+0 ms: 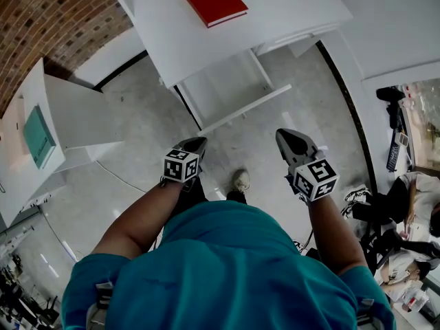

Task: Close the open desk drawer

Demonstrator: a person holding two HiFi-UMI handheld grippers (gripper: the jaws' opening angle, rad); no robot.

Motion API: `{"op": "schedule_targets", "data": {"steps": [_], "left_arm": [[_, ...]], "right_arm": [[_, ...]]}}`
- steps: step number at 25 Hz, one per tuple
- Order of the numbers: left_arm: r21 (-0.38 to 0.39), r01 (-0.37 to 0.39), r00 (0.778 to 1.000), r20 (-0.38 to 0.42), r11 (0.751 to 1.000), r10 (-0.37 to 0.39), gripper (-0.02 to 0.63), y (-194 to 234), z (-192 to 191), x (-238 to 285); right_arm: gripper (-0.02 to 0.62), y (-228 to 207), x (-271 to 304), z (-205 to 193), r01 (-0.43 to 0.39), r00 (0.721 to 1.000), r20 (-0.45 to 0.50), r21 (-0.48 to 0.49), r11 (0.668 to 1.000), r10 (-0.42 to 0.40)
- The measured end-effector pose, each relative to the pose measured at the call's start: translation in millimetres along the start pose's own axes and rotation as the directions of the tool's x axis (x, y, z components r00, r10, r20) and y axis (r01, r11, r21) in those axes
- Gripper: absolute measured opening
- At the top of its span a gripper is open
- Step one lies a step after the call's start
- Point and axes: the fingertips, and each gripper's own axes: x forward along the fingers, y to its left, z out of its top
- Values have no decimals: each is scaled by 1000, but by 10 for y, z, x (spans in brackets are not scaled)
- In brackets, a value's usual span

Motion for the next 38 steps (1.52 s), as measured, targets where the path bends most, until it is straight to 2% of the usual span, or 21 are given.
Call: {"op": "schedule_targets", "data": {"steps": [18,38], "left_arm": [[-38,-63,997,51,997,65,15,380,355,76],[-32,-135,984,112,990,138,15,745,728,188]], "right_arm": [[21,-58,129,8,1,1000,-16,5,1000,-1],[21,-101,191,-9,6,1000,-17,9,1000,-6]]}}
